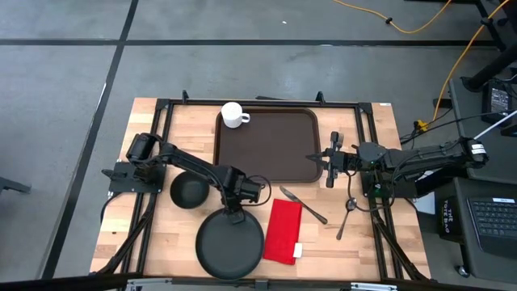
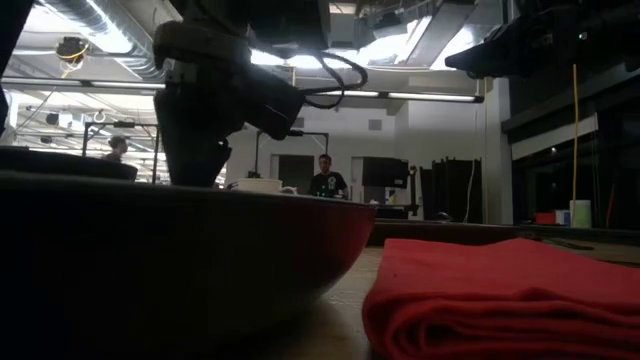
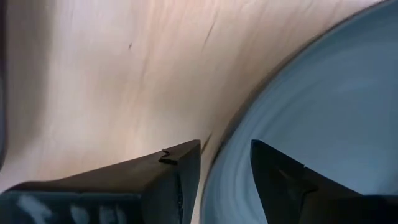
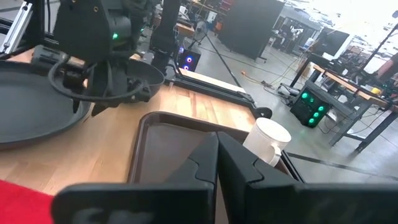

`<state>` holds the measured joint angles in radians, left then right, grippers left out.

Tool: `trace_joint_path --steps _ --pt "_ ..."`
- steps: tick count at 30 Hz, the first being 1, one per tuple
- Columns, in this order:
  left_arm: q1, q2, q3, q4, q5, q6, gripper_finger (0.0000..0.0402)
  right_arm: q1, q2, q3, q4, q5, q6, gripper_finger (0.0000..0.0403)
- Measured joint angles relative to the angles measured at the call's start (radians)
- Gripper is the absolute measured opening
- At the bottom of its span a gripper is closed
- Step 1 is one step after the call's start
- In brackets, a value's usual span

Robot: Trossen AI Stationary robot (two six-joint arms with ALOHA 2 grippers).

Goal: Set up tray
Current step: Put the black plate on the brown serving tray to the bottom right of the white cup

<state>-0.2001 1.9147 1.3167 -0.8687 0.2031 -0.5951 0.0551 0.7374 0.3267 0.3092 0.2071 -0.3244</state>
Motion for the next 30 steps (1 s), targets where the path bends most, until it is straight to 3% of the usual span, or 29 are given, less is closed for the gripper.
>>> trace_joint_path --steps 11,19,25,30 --pt "0.000 0.028 -0.001 0.007 0.005 0.118 0.0125 0.000 0.000 0.000 0.002 0.000 0.003 0.0013" --pt "0.000 0.028 -0.001 0.014 -0.002 0.120 0.0073 0.000 0.001 0.000 0.001 0.000 0.003 0.0013" --pt "-0.001 0.027 -0.001 0.014 0.005 0.137 0.0012 0.000 0.001 0.000 0.001 0.000 0.003 0.0013" --pt "-0.017 0.026 -0.001 0.016 -0.006 0.160 0.0004 0.000 0.001 0.000 0.001 0.000 0.003 0.0013"
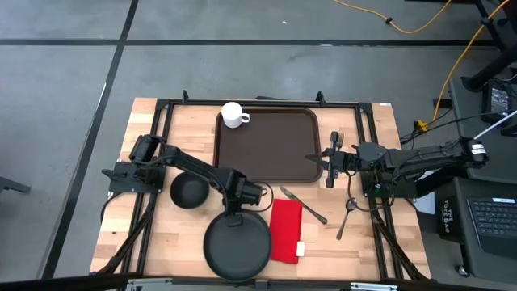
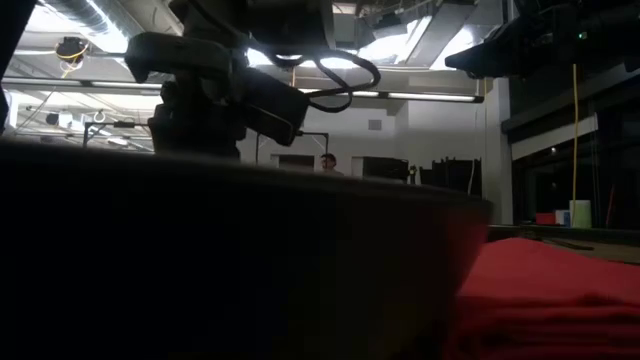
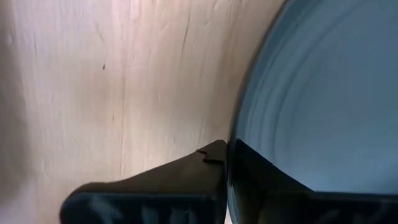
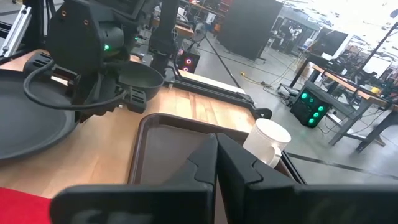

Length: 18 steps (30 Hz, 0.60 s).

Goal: Set up tray
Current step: Put the black plate on the brown serving tray to the bottom right of the white cup

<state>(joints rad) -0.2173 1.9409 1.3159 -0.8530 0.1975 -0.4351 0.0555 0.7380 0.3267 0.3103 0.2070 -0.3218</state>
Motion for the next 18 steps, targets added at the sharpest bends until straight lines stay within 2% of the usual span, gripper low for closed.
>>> trace_joint_path --steps 13,18 --pt "-0.034 -0.025 0.002 -0.061 -0.020 -0.070 0.0002 0.000 0.000 0.000 0.000 0.000 0.000 0.0013" --pt "-0.045 -0.056 0.056 -0.111 -0.085 -0.078 0.0002 0.000 0.000 0.000 0.005 0.000 0.002 0.0013"
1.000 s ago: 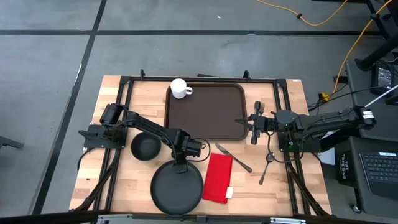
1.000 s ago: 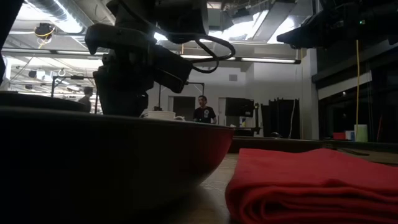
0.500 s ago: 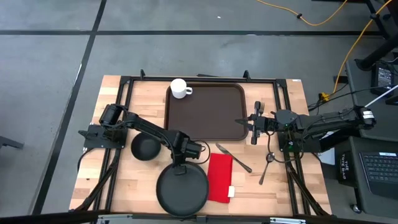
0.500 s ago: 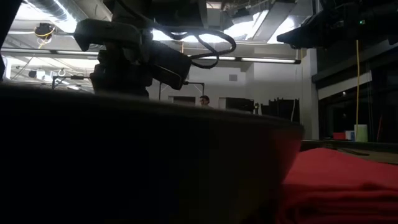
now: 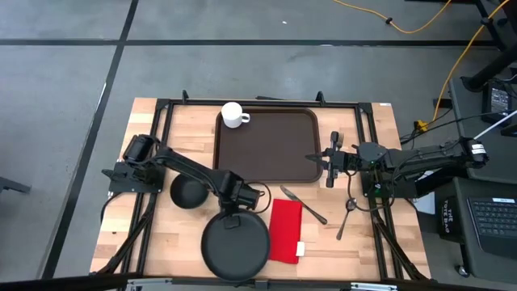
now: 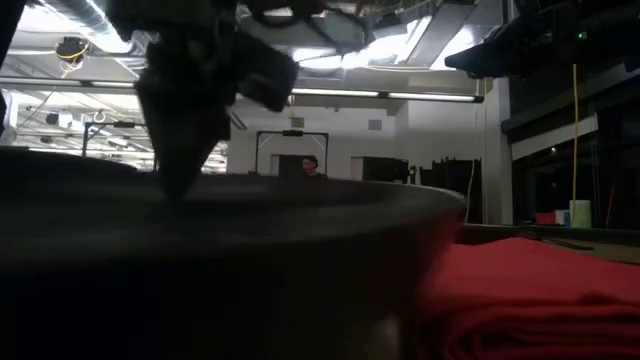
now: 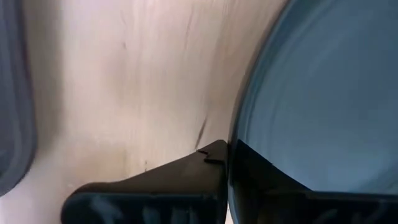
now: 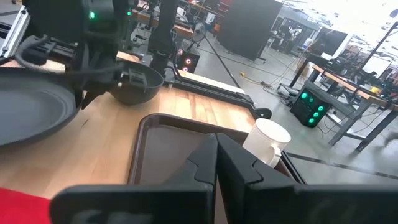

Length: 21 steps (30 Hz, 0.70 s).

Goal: Set up tray
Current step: Put the black plate on the brown serving tray to the bottom right of the white cup

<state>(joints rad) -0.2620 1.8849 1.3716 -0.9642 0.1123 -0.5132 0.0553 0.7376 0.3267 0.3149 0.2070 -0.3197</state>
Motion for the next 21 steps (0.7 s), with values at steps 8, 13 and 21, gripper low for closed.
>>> trace_joint_path --steps 8,13,21 --pt "-0.006 -0.010 0.117 -0.144 -0.089 -0.006 0.0002 0.000 0.000 0.000 0.002 0.000 0.001 0.0013" --pt "-0.014 -0.009 0.205 -0.278 -0.167 -0.016 0.0002 0.000 0.000 0.000 0.002 0.000 0.001 0.0013" --pt "-0.025 -0.010 0.331 -0.396 -0.281 0.002 0.0002 0.000 0.000 0.000 0.002 0.000 0.000 0.0013"
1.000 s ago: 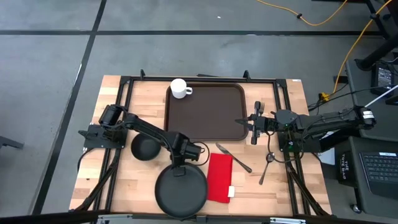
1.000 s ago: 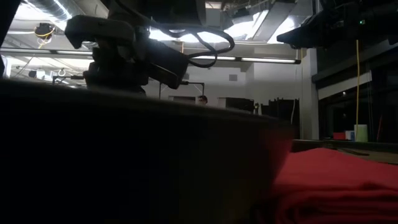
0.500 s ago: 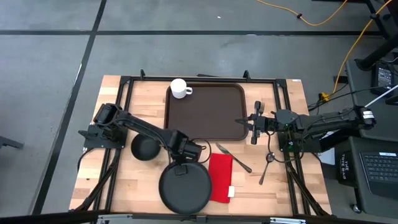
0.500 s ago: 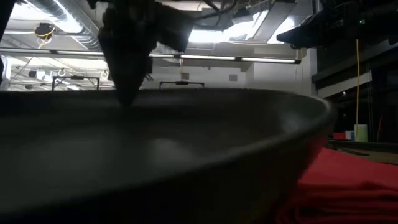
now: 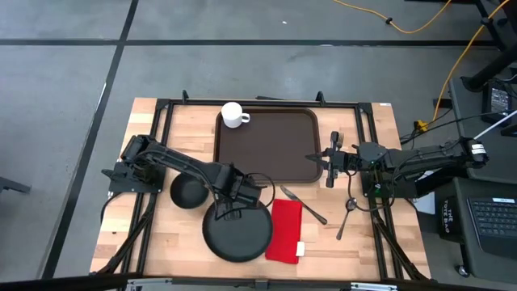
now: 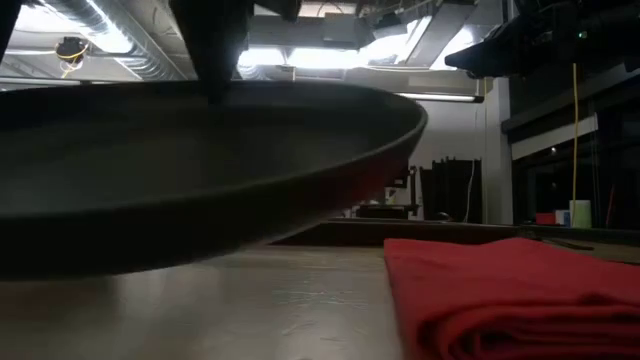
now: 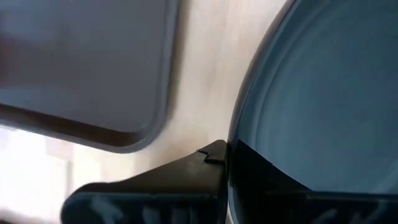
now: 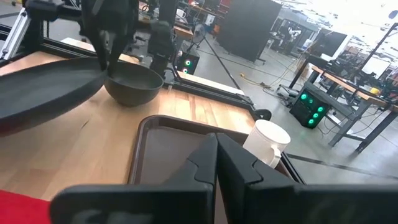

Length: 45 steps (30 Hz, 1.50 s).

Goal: Set up tray
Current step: Put the black plate on the brown serving tray to the bottom right of the white cup

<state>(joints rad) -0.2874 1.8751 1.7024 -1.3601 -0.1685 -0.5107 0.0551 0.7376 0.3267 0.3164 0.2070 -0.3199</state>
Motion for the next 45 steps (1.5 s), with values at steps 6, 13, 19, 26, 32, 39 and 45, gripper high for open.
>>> trace_joint_path --steps 6,13,19,26,32,39,45 --pt "0.005 0.000 0.045 -0.067 -0.082 0.024 0.0002 0.000 0.000 0.000 0.000 0.000 0.000 0.0013" --pt "0.028 -0.073 0.042 -0.060 -0.136 0.039 0.0002 0.000 0.000 0.000 0.000 0.000 0.000 0.0013" --pt "0.056 -0.167 0.041 -0.028 -0.223 0.069 0.0002 0.000 0.000 0.000 0.002 0.000 0.001 0.0013" --pt "0.152 -0.218 0.041 0.025 -0.229 0.160 0.0002 0.000 0.000 0.000 0.009 0.000 0.001 0.0013" --pt "0.273 -0.225 0.041 0.026 -0.161 0.177 0.0002 0.000 0.000 0.000 0.011 0.000 0.002 0.0013" --pt "0.414 -0.231 -0.028 0.111 -0.037 0.175 0.0002 0.000 0.000 0.000 -0.001 0.000 0.006 0.0013" --pt "0.536 -0.233 -0.178 0.222 0.101 0.205 0.0002 0.000 0.000 0.000 -0.014 0.000 0.057 0.0013"
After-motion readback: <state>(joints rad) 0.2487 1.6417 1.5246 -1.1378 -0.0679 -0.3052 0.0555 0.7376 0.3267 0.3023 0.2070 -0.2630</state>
